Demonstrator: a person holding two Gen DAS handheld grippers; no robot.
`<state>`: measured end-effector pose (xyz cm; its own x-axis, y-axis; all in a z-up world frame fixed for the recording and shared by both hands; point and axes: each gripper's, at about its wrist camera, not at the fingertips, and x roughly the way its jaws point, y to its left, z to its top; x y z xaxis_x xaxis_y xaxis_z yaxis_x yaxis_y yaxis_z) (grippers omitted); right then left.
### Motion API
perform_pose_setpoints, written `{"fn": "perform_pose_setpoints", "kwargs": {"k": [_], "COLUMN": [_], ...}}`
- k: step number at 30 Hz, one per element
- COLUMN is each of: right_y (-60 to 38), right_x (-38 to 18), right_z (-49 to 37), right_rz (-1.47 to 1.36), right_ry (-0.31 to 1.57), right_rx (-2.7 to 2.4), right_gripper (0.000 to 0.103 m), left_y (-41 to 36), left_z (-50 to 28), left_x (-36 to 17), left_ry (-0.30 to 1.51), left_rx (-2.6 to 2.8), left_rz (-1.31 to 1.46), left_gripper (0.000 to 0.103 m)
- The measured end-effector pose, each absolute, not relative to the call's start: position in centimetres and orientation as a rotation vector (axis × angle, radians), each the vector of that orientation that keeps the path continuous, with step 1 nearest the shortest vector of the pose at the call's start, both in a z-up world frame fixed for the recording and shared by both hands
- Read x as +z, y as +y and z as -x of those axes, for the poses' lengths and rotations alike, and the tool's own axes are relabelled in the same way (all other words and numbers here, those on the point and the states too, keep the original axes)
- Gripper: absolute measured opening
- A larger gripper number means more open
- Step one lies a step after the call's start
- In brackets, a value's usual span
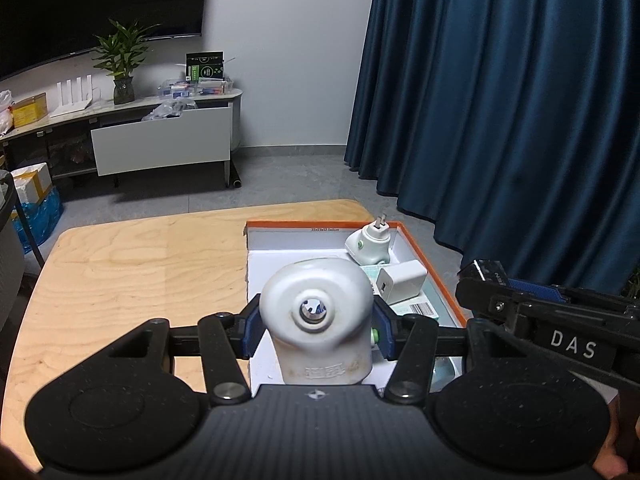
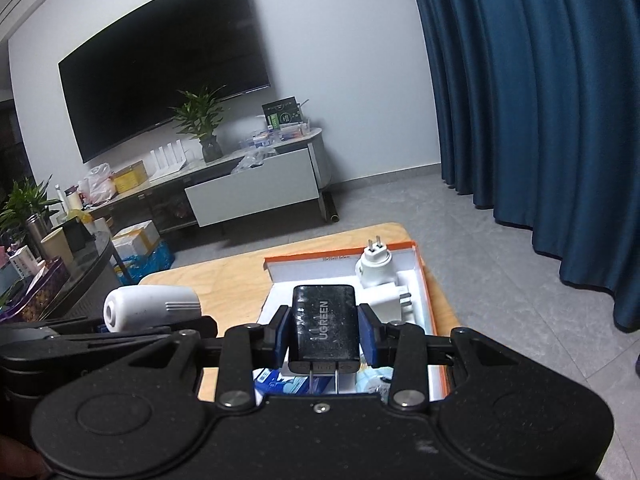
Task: Organize rigid objects
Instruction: 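Carry the white diffuser and black charger toward the open box with both grippers, then hold the diffuser and charger above the box with both grippers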
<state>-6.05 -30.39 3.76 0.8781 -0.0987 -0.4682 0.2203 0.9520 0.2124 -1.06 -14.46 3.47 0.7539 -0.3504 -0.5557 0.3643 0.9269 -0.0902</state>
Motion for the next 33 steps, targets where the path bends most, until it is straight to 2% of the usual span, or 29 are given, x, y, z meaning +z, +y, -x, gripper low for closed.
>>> {"fn": "perform_pose_setpoints", "kwargs": {"k": [33], "right_y": [-33.4], "right_x": [4.1], "right_z": [2.2], "right_rz": [-0.281], "right_ry": [0.470], "right_rx": [-0.188], "right_gripper": [0.044], "left_y": [-16.0], "left_z": [-2.7], "left_x": [2.8], "left_ry": [0.628], "left_rx": [-0.400], "left_rz": [-0.031], "left_gripper": [0.054]}}
